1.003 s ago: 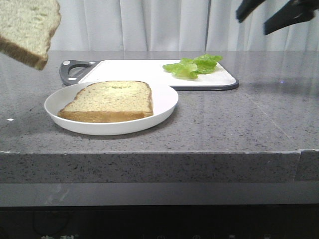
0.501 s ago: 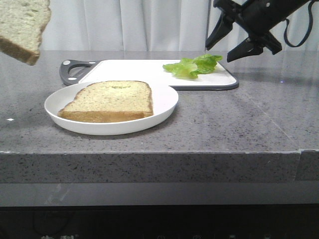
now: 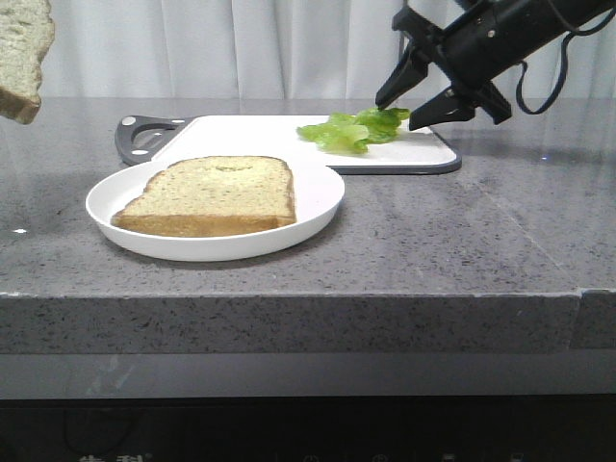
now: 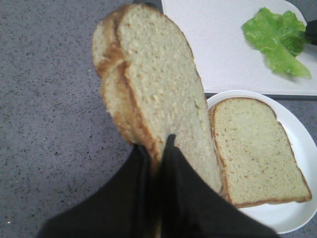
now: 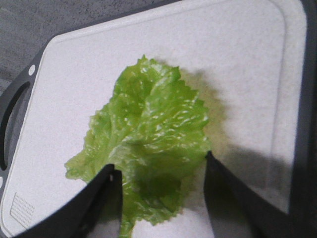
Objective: Left arm grabs bread, right arm adds lettuce
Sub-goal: 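Move the right gripper down to the lettuce leaf on the cutting board, then grasp the lettuce leaf with the right gripper and lift it, then carry the lettuce over the bread on the plate and lower it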
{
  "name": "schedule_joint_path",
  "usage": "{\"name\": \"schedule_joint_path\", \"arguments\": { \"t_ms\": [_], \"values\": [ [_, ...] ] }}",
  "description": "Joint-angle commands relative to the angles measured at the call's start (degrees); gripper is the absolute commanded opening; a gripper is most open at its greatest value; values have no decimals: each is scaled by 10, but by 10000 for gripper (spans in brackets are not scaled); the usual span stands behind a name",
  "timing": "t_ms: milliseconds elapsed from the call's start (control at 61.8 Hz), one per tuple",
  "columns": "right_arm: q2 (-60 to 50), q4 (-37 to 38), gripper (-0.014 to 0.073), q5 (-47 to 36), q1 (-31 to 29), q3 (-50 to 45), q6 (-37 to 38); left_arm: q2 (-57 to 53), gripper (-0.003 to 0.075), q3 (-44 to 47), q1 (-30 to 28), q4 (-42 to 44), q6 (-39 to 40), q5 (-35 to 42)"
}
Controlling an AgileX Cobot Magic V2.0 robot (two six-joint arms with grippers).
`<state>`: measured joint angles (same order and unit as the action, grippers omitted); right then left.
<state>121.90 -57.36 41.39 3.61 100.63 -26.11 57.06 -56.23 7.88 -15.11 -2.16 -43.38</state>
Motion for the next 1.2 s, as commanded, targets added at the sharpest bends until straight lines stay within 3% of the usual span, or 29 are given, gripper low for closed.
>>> {"name": "schedule_joint_path", "arguments": {
  "t_ms": [0,307,550,744,987,1181],
  "values": [
    [-30,-31,288,-12,0,19,-13,-9,-20,-16,-1,-2,4,39],
    [-24,-40,86,-27,0,19,-23,-9,-20,-16,-1,20,4,33],
    [-24,-95,-118,-26,1,19,-64,-9,-20,-16,-1,31,4,32],
    [-36,-144,-116,9,-1,19,-93,-9,-20,-16,-1,33,4,32],
    [-113,-145,-116,64,-1,9,-111,-9,-20,-16,-1,34,4,31],
    [-221,-164,-116,88,-1,-74,-164,-9,-20,-16,-1,44,4,27]
  ]
}}
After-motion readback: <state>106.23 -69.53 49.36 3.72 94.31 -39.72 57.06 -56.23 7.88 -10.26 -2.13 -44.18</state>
